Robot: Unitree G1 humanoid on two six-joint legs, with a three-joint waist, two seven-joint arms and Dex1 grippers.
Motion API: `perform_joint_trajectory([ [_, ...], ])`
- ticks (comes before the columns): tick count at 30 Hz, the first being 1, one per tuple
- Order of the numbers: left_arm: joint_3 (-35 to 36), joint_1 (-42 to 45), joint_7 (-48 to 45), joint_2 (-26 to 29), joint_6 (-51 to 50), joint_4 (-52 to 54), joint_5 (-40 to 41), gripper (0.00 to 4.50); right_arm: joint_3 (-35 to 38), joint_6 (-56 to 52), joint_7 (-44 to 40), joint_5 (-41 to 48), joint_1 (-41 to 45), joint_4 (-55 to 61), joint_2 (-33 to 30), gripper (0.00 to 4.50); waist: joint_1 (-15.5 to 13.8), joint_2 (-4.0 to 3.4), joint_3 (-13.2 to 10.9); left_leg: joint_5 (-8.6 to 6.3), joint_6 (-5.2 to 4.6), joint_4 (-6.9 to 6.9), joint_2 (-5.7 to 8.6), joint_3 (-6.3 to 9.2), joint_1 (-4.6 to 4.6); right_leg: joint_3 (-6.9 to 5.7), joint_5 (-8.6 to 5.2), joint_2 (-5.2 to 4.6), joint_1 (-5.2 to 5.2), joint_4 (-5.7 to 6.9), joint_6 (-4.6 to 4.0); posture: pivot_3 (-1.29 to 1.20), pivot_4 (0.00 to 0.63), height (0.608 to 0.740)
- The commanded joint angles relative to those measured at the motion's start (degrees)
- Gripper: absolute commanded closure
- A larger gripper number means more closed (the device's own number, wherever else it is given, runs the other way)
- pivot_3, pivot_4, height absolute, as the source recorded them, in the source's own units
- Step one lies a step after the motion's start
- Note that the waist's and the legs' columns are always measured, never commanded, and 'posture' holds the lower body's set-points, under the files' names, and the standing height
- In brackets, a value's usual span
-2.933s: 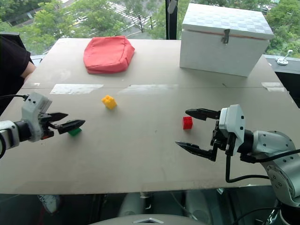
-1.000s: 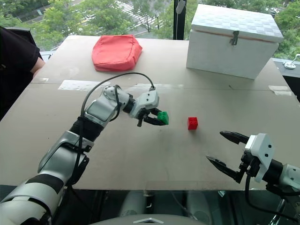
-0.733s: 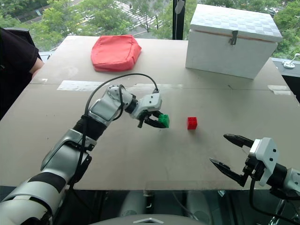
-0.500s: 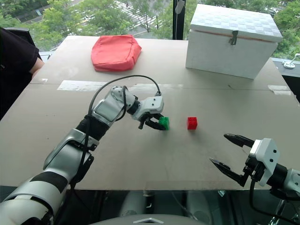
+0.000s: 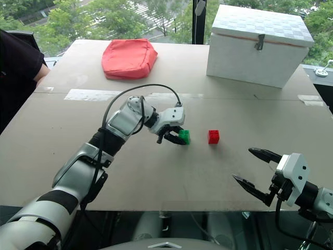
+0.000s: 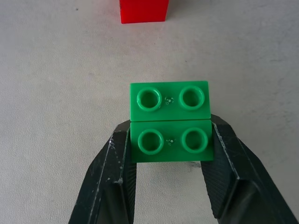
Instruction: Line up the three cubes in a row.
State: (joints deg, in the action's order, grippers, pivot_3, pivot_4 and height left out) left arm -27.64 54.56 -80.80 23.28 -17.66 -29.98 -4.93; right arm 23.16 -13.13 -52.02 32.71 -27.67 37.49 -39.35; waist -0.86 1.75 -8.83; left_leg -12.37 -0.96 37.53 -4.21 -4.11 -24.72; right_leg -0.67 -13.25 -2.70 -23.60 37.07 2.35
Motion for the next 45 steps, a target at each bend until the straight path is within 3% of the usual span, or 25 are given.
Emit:
perform_joint_trajectory([
  [1, 0.0, 1.2, 0.4, -0.3, -0.4, 1.3, -0.7, 3.22, 0.1, 0.3, 0.6, 0.1, 0.1, 2.2, 0.1, 0.0, 0.0, 0.0, 0.0, 0.0, 0.0, 0.0, 0.0, 0.0, 0.0, 0.0, 0.0, 0.0, 0.0, 0.0, 0.0, 0.0, 0.15, 0.74],
  [2, -0.1, 1.0, 0.3, -0.2, -0.4, 1.6, -0.8, 3.22, 0.0, 0.3, 0.7, 0.1, 0.1, 2.3, 0.0, 0.0, 0.0, -0.01, 0.0, 0.0, 0.0, 0.0, 0.0, 0.0, 0.0, 0.0, 0.0, 0.0, 0.01, 0.0, -0.01, 0.0, 0.15, 0.74],
  [3, -0.1, 0.9, 0.3, -0.1, -0.4, 1.7, -0.8, 2.17, -0.1, 0.2, 0.9, 0.1, 0.2, 2.4, 0.0, 0.0, 0.0, -0.01, 0.0, 0.0, 0.0, 0.01, 0.0, 0.0, 0.0, 0.0, 0.0, 0.0, 0.01, 0.0, -0.01, 0.0, 0.15, 0.74],
  [5, -0.2, 0.6, 0.7, 0.1, -0.2, 1.9, -1.3, 1.57, -0.1, 0.0, 1.0, 0.1, 0.3, 2.6, -0.1, 0.0, 0.0, -0.01, 0.0, 0.0, 0.0, 0.01, 0.0, 0.0, 0.0, 0.01, 0.0, 0.0, 0.01, 0.0, -0.01, 0.0, 0.15, 0.74],
  [8, 0.4, 0.2, 1.8, 0.1, -0.1, 2.3, -1.4, 0.14, -0.2, -0.3, 1.1, 0.2, 0.6, 2.6, -0.2, 0.0, 0.0, -0.01, 0.0, 0.0, 0.0, 0.01, 0.0, 0.0, -0.01, 0.0, 0.01, 0.0, 0.01, 0.0, 0.0, 0.0, 0.15, 0.74],
  [9, 0.9, -0.1, 1.8, 0.5, -0.8, 3.2, -0.9, 0.05, -0.2, -0.3, 1.2, 0.2, 0.7, 2.6, -0.2, 0.0, 0.0, -0.01, 0.0, 0.0, 0.0, 0.01, 0.0, 0.0, 0.0, 0.0, 0.02, 0.0, 0.01, 0.0, 0.01, 0.0, 0.15, 0.74],
  [19, 11.4, -11.7, 1.0, 14.1, -19.5, 30.6, 9.5, 0.05, -3.6, -1.1, 0.6, 0.2, 6.5, -0.5, -1.1, 0.0, 0.5, -0.09, 0.0, 0.0, 0.0, -0.01, -0.04, 0.0, 0.06, 0.05, 0.01, 0.03, 0.0, 0.1, -0.01, 0.0, 0.15, 0.74],
  [22, 13.4, -14.0, 3.7, 14.9, -23.4, 34.7, 11.6, 0.05, -4.7, -1.1, 0.2, -0.1, 8.3, -1.4, -1.4, 0.0, -0.2, -0.09, 0.0, 0.01, 0.0, 0.1, -0.02, 0.03, 0.04, 0.06, -0.04, 0.02, 0.03, 0.12, -0.05, 0.0, 0.15, 0.74],
  [27, 25.5, -18.7, 17.0, 14.6, -32.7, 39.4, 14.4, 0.05, -5.5, -1.7, -0.4, 1.6, 10.9, -0.9, -1.4, 0.0, 0.0, -0.09, 0.0, 0.01, -0.01, 0.25, -0.01, 0.04, 0.01, 0.11, -0.03, 0.04, 0.04, 0.22, -0.02, 0.0, 0.15, 0.74],
  [30, 32.6, -19.8, 27.5, 12.9, -33.2, 37.8, 13.4, 0.05, -6.5, -2.2, -0.7, 3.3, 12.2, -0.6, -1.1, 0.0, 0.1, -0.08, 0.0, 0.01, -0.01, 0.26, -0.02, 0.06, 0.06, 0.11, -0.05, 0.06, 0.03, 0.36, 0.09, 0.0, 0.15, 0.74],
  [34, 36.1, -19.1, 35.6, 12.8, -30.9, 31.4, 12.3, 0.05, -8.8, -2.7, -0.7, 3.4, 14.9, -1.6, -1.2, 0.0, 0.1, -0.08, 0.0, 0.01, -0.01, 0.26, -0.02, 0.03, 0.15, 0.14, -0.09, 0.07, 0.04, 0.45, 0.14, 0.0, 0.15, 0.74],
  [40, 31.6, -15.5, 33.6, 18.3, -22.6, 17.6, 10.4, 0.05, -9.7, -3.1, -1.6, 3.5, 16.5, -2.6, -1.7, 0.0, 0.0, -0.03, 0.0, 0.01, 0.0, 0.33, -0.01, 0.03, 0.08, 0.13, 0.01, 0.07, 0.02, 0.48, 0.0, 0.0, 0.15, 0.74],
  [45, 27.6, -8.3, 30.4, 18.2, -15.5, 2.7, 9.1, 0.05, -9.2, -3.2, -1.4, 3.4, 15.3, -1.6, -1.5, 0.0, -0.3, -0.01, 0.0, 0.01, 0.0, 0.35, 0.0, 0.0, 0.06, 0.12, 0.0, 0.06, 0.02, 0.44, -0.01, 0.0, 0.15, 0.74],
])
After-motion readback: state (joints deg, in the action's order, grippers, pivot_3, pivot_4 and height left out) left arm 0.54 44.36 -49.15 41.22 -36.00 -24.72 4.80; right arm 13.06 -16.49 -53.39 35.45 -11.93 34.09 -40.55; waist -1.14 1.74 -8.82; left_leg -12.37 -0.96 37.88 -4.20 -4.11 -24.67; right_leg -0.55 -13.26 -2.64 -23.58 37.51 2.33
